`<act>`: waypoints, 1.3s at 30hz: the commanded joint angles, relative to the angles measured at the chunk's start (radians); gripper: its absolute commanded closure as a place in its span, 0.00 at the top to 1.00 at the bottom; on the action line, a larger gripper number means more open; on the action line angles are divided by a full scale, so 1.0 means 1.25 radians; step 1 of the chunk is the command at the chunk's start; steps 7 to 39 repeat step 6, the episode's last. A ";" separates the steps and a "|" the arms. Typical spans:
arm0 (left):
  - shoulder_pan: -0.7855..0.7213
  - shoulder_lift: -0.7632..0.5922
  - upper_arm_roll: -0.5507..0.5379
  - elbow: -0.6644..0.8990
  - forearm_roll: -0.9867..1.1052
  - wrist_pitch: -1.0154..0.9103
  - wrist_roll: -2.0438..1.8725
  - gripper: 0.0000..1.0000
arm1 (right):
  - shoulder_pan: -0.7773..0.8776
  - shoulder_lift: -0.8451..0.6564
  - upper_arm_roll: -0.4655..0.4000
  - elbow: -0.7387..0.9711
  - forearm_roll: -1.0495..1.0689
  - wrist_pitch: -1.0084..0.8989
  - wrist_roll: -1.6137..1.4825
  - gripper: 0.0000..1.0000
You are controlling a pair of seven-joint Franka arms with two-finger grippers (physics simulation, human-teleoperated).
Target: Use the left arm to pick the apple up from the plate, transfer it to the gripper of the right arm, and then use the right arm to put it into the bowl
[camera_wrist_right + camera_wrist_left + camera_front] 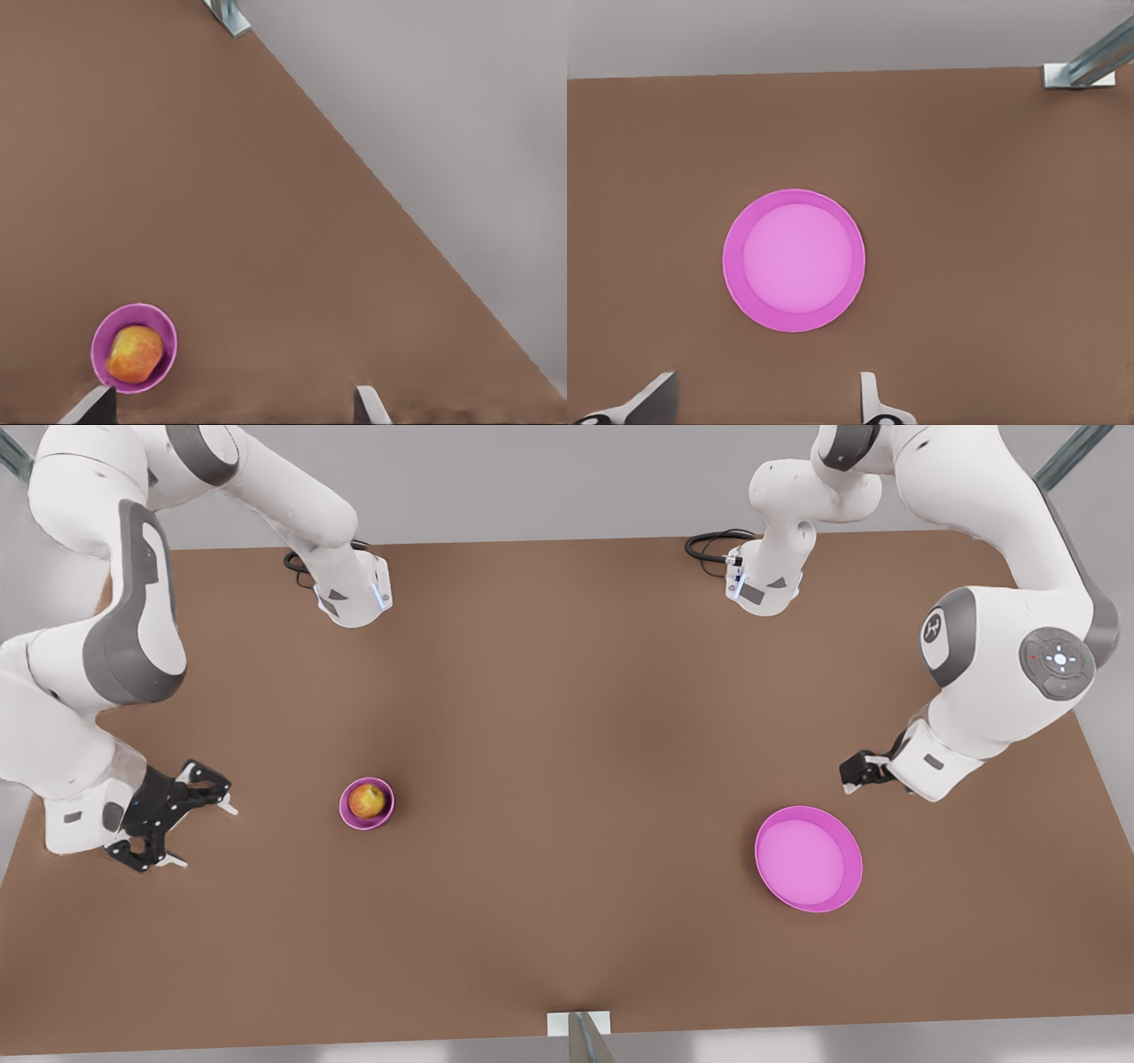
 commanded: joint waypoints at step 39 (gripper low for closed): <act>-0.002 0.000 0.000 0.000 0.001 -0.002 -0.167 1.00 | 0.288 -0.148 -0.335 -0.103 0.050 -0.119 0.636 1.00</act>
